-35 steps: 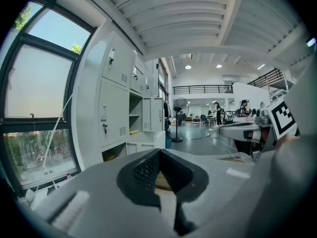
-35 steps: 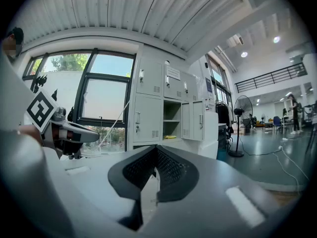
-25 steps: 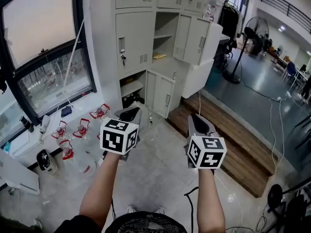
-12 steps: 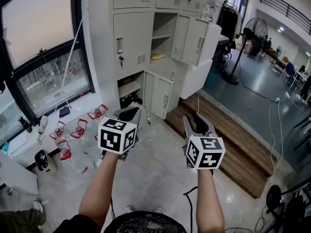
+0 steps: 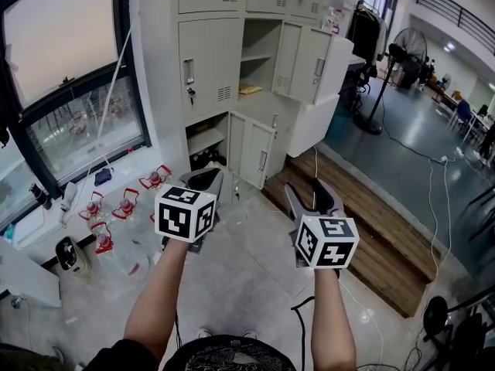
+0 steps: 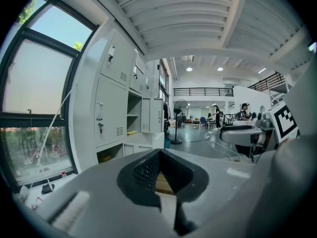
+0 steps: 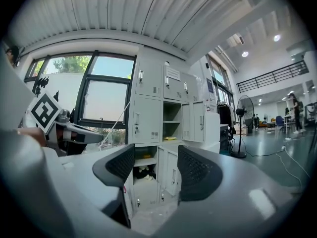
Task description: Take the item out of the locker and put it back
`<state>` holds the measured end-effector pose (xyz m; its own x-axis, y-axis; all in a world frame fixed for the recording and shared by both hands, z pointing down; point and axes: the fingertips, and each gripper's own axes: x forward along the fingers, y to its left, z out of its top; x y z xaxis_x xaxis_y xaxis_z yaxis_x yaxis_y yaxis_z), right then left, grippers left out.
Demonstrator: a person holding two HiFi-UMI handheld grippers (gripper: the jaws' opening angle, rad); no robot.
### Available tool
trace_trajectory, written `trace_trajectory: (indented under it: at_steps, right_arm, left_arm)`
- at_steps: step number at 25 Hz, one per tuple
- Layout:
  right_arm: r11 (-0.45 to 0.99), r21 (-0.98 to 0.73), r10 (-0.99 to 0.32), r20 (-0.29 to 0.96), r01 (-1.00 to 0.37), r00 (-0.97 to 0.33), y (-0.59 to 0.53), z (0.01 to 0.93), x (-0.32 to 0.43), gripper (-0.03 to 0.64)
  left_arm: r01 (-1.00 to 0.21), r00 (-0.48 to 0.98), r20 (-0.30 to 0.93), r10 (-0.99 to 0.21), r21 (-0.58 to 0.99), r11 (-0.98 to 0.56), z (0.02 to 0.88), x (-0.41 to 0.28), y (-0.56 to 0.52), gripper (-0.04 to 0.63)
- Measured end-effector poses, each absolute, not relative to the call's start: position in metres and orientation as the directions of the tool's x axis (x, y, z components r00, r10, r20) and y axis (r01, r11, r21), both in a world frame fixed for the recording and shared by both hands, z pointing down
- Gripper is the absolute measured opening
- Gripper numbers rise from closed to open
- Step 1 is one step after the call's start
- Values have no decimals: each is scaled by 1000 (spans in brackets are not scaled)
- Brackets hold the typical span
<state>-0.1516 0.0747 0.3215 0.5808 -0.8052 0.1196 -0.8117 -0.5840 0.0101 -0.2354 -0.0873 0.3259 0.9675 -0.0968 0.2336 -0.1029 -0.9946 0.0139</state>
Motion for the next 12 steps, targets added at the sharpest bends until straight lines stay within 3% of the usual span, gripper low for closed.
trace_trajectory:
  at_steps: [12]
  right_arm:
    - [-573,-16,-815,123,-820,567,85,324,-138,359]
  left_arm:
    - [-96,966,240,-92,6,-995,328,-219,-72,3]
